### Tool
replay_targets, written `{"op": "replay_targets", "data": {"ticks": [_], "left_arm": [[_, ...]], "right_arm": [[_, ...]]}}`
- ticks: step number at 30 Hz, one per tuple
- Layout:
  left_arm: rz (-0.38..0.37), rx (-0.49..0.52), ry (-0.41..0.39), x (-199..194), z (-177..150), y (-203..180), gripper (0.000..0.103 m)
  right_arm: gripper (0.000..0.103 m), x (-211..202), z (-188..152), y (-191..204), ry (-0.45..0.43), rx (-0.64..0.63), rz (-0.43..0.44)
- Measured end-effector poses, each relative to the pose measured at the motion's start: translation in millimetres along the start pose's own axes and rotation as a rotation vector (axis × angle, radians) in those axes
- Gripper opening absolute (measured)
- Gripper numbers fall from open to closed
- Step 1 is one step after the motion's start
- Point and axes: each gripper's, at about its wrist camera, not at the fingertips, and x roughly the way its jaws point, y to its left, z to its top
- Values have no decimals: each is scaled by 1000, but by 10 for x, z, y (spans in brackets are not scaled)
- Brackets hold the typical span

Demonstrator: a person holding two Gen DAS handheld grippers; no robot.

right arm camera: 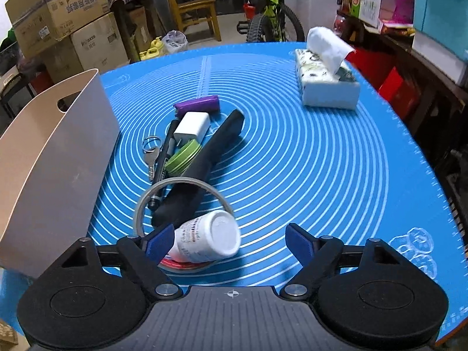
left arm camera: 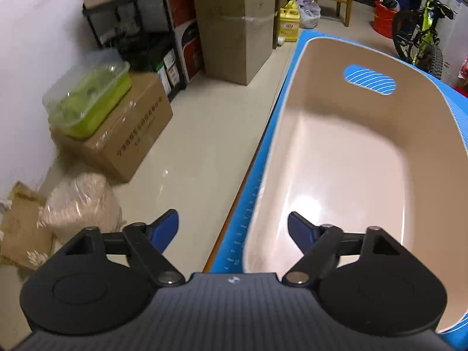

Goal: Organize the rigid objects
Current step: 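Move the right tool to the white pill bottle while the left tool moves to the basket rim, then close the right gripper on the white pill bottle cap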

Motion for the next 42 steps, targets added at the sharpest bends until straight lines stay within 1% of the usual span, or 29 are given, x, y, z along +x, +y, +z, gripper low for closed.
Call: {"op": "replay_targets", "data": {"ticks": [1,3,5,7,9,11,12,13,15,16,17,18,23,27,35,42], "left_arm": [[-12,-7,9,43,21,23,72],[-19,-13,23,83,23,46,70],[-19,-3,39,119,20,32,62],[-32,4,50,151,17,-9,48],[-45,7,55,167,14,-24,38],[-64,4,53,166,8,-23,32],[-77,-2,54,162,8,-12,27],[-88,-7,54,163,4,-17,22],[-96,-9,51,150,-3,-26,19],[-93,-4,47,148,-3,-43,18],[-94,0,45,142,-4,-55,14],[-107,-2,46,138,-5,-64,10],[-88,-2,42,130,10,-100,10],[-89,-1,44,129,15,-97,10],[-97,0,41,111,16,-90,10],[-94,3,40,113,13,-91,10]], "right_arm": [[84,21,-4,8,2,6,3],[82,67,-27,13,14,18,13],[78,125,-54,16,35,35,23],[75,158,-67,3,45,65,43],[73,168,-51,-5,43,93,62],[67,177,-42,18,39,105,73],[66,186,-42,44,41,106,81],[63,190,-43,68,39,102,81],[60,193,-49,123,34,83,83],[56,190,-46,139,28,75,82],[53,175,-53,150,16,68,79],[53,162,-55,153,10,65,86],[49,157,-67,157,-7,51,98],[49,99,-66,180,-40,19,66],[48,-38,7,85,-80,47,46],[48,104,-15,118,-22,-3,6]]}}
